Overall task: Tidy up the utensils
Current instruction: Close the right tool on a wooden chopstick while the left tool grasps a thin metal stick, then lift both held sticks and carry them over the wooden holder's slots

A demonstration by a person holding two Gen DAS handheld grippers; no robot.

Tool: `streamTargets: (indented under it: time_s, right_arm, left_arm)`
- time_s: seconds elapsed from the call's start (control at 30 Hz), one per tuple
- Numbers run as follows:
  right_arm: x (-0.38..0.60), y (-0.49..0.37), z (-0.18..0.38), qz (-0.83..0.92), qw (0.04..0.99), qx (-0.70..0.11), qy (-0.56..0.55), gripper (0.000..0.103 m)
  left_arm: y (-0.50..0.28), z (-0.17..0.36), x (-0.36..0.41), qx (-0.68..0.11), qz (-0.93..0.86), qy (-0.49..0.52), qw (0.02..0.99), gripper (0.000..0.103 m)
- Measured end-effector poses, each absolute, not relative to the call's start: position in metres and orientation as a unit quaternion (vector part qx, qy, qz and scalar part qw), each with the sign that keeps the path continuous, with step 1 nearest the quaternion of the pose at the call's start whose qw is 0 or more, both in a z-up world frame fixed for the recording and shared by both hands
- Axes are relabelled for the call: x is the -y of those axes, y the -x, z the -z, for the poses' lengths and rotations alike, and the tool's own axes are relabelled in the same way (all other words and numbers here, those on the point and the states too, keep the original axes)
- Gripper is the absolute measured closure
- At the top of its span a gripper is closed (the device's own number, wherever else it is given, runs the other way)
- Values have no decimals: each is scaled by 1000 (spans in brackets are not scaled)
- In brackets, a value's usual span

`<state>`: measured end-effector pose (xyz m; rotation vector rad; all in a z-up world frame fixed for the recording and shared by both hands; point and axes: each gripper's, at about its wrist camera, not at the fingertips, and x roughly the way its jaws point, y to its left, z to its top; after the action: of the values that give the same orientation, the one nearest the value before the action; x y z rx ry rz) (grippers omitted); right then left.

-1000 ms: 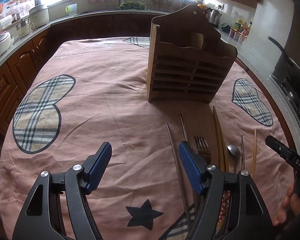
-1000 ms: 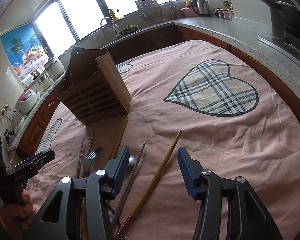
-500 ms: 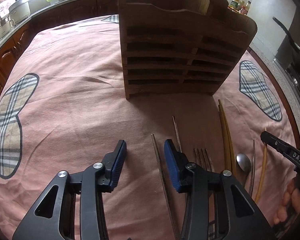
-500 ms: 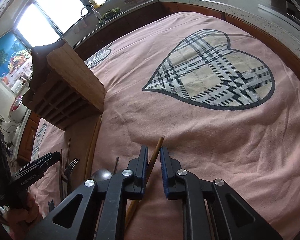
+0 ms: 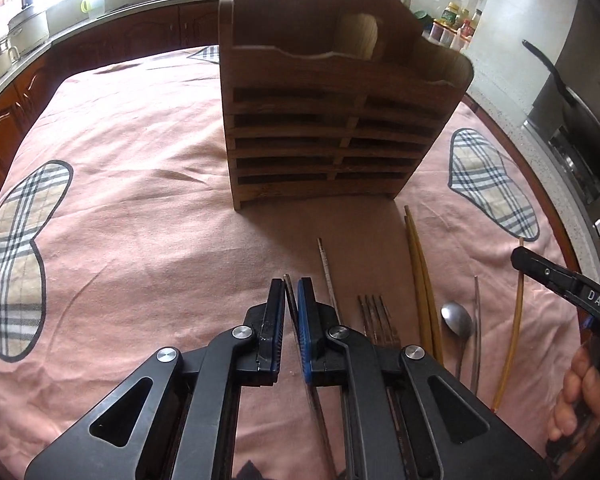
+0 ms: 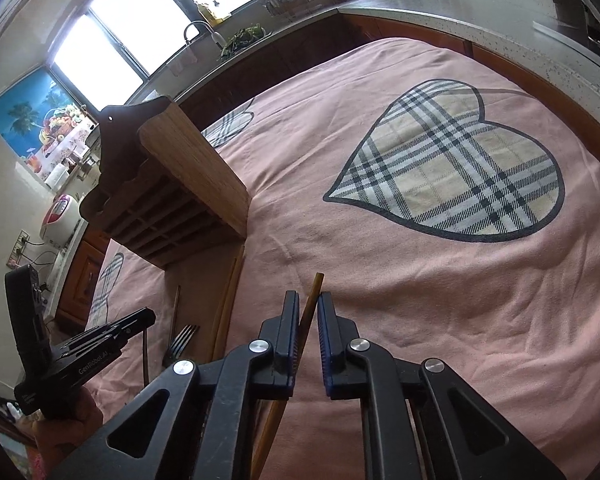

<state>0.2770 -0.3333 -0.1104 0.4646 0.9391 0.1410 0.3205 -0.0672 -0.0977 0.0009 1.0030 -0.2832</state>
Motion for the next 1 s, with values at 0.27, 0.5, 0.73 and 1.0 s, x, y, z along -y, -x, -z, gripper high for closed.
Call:
streamTargets:
  time_s: [0.27, 0.5, 0.73, 1.0]
  right_arm:
    - [317, -258, 67, -101, 881, -409, -217, 97]
    - [298, -245, 34, -123, 894, -382, -199, 98]
    - [286, -234, 13, -136, 902, -362, -190, 98]
    - [280, -222, -2, -148, 908, -347, -185, 98]
  left_arm:
    - [-281, 51, 40, -435, 154, 38, 886, 100]
    - [-249, 19, 17, -398, 158, 61, 902, 100]
    - [-232, 0, 6, -373, 160, 73, 911, 100]
    - [-213, -18, -2, -346, 164, 79, 920, 100]
